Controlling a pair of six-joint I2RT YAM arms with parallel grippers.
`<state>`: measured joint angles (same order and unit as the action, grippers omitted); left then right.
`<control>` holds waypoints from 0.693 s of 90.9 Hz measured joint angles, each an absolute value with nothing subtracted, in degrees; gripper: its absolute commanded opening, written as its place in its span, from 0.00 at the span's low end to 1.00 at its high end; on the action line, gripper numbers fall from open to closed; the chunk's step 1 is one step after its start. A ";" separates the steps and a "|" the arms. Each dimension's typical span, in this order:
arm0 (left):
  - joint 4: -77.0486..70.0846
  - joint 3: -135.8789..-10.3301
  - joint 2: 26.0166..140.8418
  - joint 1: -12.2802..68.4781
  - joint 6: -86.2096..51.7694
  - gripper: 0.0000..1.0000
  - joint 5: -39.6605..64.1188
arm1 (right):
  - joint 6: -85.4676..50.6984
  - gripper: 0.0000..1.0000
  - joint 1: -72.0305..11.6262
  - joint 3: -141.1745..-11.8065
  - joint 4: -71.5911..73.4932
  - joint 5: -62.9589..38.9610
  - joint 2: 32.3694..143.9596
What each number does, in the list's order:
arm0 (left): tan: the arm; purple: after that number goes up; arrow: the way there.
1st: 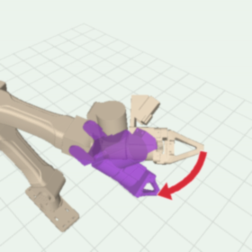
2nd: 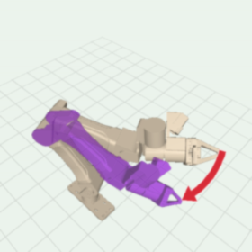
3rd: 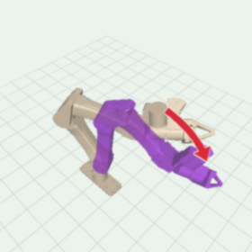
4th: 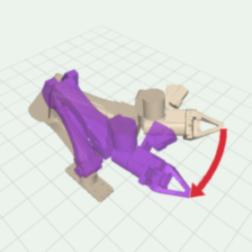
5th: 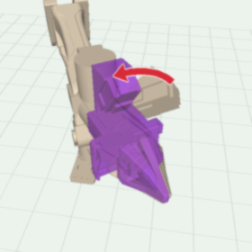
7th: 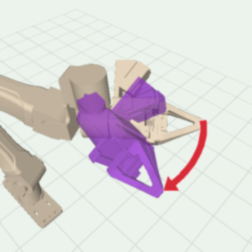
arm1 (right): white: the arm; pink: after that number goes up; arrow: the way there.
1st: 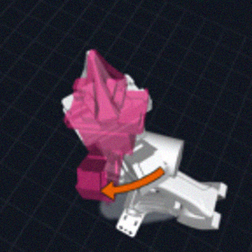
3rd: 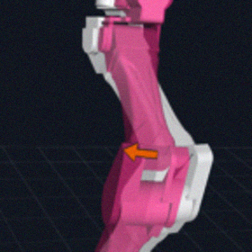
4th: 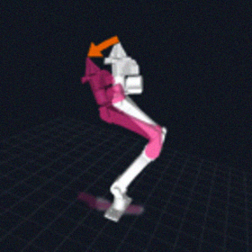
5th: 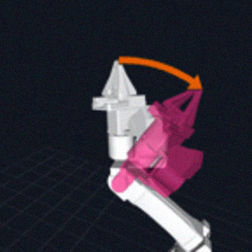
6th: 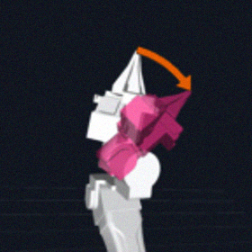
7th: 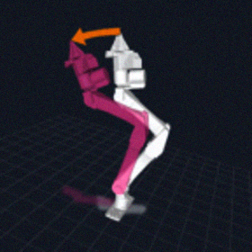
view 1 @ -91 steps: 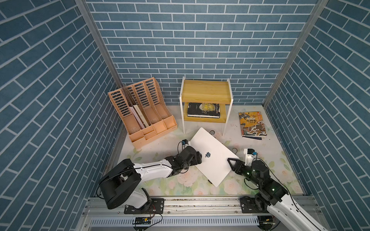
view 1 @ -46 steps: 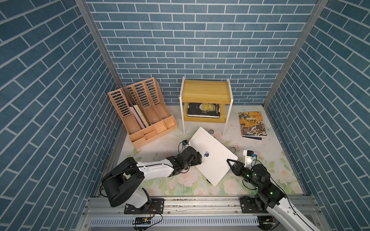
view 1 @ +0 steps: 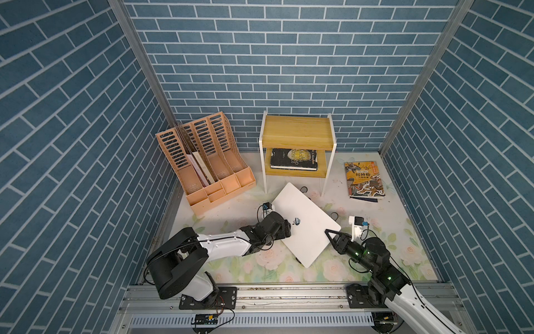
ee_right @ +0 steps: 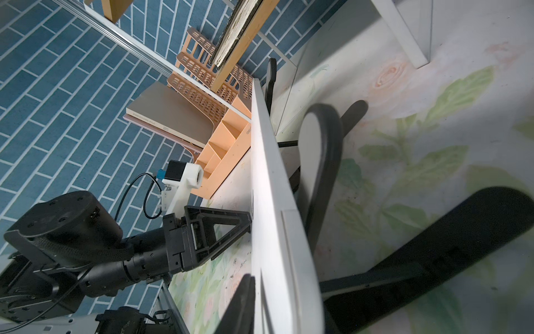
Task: Close the laptop lid and set it aside
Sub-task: Pick up the laptop from the computer stand.
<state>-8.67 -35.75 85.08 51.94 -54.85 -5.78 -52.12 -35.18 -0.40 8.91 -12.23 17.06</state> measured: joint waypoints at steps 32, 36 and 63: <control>-5.67 -35.77 79.77 52.23 -54.89 0.87 -8.49 | -52.05 0.00 -35.46 -0.43 10.07 -12.47 17.74; -5.37 -35.77 78.72 52.23 -54.89 0.88 -9.02 | -52.05 0.00 -35.46 -0.43 9.96 -12.45 17.74; -3.42 -35.75 71.37 52.27 -55.16 0.90 -13.19 | -51.96 0.00 -35.55 -3.97 7.11 -12.51 19.46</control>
